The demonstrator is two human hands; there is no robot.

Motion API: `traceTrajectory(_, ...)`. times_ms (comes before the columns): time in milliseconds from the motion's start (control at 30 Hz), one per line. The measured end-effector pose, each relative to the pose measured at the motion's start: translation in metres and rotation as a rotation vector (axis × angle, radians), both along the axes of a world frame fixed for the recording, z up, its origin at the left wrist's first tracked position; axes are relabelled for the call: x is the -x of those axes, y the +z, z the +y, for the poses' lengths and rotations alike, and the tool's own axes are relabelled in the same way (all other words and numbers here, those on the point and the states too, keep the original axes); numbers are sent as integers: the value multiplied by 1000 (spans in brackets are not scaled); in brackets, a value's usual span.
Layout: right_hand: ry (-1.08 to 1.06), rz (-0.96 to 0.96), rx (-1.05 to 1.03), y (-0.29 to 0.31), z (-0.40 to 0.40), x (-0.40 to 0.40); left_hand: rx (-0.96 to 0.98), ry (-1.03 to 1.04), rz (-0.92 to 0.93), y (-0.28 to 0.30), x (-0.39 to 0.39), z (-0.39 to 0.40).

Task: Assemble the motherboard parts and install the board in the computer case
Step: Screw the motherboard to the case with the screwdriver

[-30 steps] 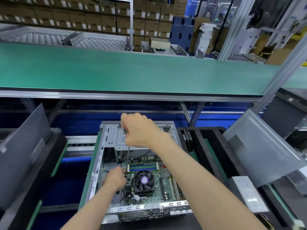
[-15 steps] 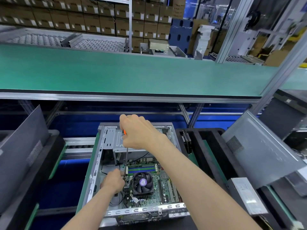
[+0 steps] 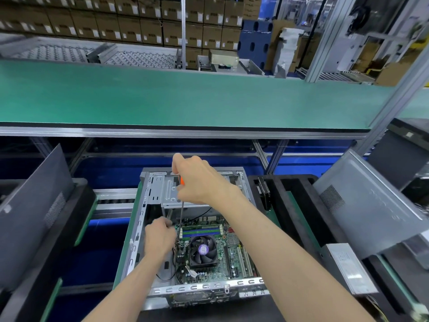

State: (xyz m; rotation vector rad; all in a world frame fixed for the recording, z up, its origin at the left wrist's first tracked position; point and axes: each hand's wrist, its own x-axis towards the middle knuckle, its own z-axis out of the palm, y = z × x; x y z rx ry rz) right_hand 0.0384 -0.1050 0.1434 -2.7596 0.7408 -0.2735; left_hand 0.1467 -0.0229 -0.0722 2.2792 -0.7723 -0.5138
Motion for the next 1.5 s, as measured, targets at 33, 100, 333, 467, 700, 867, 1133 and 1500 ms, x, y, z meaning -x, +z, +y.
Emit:
traceTrajectory(33, -3, -21, -6, -1, -2, 2, 88, 39, 81, 2, -1, -1)
traceTrajectory(100, -24, -81, -41, -2, -7, 7, 276, 154, 445, 2, -4, -4)
traceTrajectory(333, -145, -419, -103, 17, -30, 29, 739, 347, 1610, 18, -5, -1)
traceTrajectory(467, -203, -566, -20, 33, -36, 42, 843, 287, 1651, 24, 8, -3)
traceTrajectory(700, -231, -734, 41, 49, -33, 57, 812, 224, 1658, 29, 19, -3)
traceTrajectory(867, -234, -787, 33, 54, -32, 59, 779, 208, 1653, 25, 22, -5)
traceTrajectory(1133, -240, -830, 25, 50, -30, 57, 757, 200, 1693, 22, 20, -2)
traceTrajectory(1500, -255, -823, 29, 46, -30, 54, 692, 222, 1658, 28, 24, 3)
